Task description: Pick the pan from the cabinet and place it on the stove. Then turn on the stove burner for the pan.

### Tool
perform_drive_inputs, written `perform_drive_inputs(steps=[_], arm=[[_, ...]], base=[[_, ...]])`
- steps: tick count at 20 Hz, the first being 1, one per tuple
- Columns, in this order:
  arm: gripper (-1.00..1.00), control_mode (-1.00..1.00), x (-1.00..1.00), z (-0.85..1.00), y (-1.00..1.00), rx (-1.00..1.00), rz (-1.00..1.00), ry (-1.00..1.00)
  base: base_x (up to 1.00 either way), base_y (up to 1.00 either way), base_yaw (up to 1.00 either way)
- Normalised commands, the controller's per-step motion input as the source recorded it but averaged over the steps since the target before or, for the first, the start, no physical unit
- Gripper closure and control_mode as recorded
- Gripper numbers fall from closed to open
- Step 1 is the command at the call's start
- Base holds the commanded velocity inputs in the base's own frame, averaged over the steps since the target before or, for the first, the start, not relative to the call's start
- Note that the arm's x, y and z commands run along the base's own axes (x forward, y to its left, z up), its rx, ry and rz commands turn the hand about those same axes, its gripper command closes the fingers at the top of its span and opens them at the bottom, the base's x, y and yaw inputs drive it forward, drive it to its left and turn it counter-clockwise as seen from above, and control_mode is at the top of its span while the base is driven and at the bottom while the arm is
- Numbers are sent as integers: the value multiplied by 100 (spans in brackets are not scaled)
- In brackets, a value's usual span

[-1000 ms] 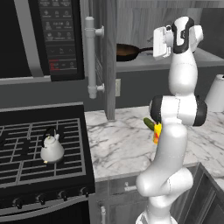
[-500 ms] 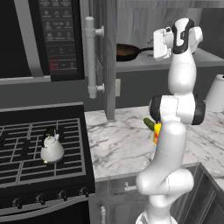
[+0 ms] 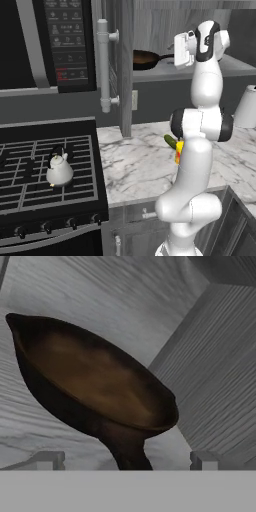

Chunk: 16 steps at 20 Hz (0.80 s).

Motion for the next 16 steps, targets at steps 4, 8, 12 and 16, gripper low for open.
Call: perform_drive_inputs(steps=[4,8,12,16], arm=[[-100,-100,17,-17,0,-1,0,0],[-100,-100,20,-16,0,-3,0,0],[-100,-100,21,-18,0,-3,0,0],[-100,-100,20,-21,0,-3,0,0]], base=[[0,0,0],[0,0,0],[0,0,0],[0,0,0]])
